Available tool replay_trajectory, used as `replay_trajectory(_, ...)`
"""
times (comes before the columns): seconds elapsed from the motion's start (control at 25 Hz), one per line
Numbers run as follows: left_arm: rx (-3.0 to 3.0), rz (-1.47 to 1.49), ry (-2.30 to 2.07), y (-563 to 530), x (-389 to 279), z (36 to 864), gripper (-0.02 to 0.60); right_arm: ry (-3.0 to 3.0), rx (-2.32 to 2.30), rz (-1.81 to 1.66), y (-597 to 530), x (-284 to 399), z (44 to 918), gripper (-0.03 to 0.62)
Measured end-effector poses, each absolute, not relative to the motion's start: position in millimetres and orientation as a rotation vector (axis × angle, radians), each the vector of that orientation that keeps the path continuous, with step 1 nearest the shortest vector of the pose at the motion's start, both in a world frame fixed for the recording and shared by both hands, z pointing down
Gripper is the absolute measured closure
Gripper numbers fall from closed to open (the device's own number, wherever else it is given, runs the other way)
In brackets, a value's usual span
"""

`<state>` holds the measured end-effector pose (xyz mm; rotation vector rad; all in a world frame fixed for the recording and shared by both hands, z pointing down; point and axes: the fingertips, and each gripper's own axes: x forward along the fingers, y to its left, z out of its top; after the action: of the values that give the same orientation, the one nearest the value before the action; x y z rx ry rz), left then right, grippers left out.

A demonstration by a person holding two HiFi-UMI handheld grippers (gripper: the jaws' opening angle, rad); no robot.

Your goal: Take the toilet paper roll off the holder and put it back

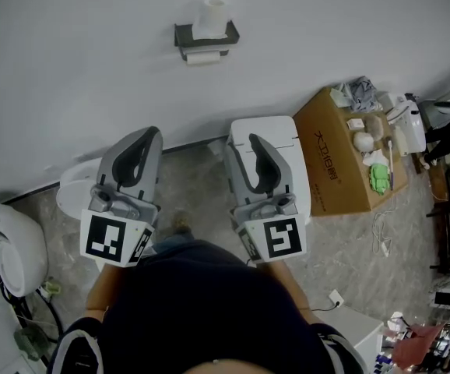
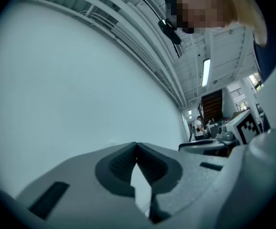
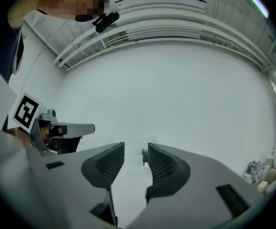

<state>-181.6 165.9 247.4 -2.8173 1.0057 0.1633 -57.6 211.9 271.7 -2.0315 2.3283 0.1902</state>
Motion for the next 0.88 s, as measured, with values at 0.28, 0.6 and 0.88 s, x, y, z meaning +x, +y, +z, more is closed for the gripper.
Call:
replay_trajectory(0.28, -2.86, 0.154, 0.933, 121, -167, 255, 0.58, 2.304, -2.077, 0.191, 173, -50, 276, 0.428)
replay_trajectory(0.6, -2.882, 0.165, 0.892, 82, -159, 260, 0.581, 2.302, -2.106, 0.213, 135, -48, 274, 0.425)
replay_trajectory(0.88, -2.906, 0.185, 0.875, 66, -155, 265, 0.58, 2.311, -2.125, 0.231, 120, -48, 275, 0.425)
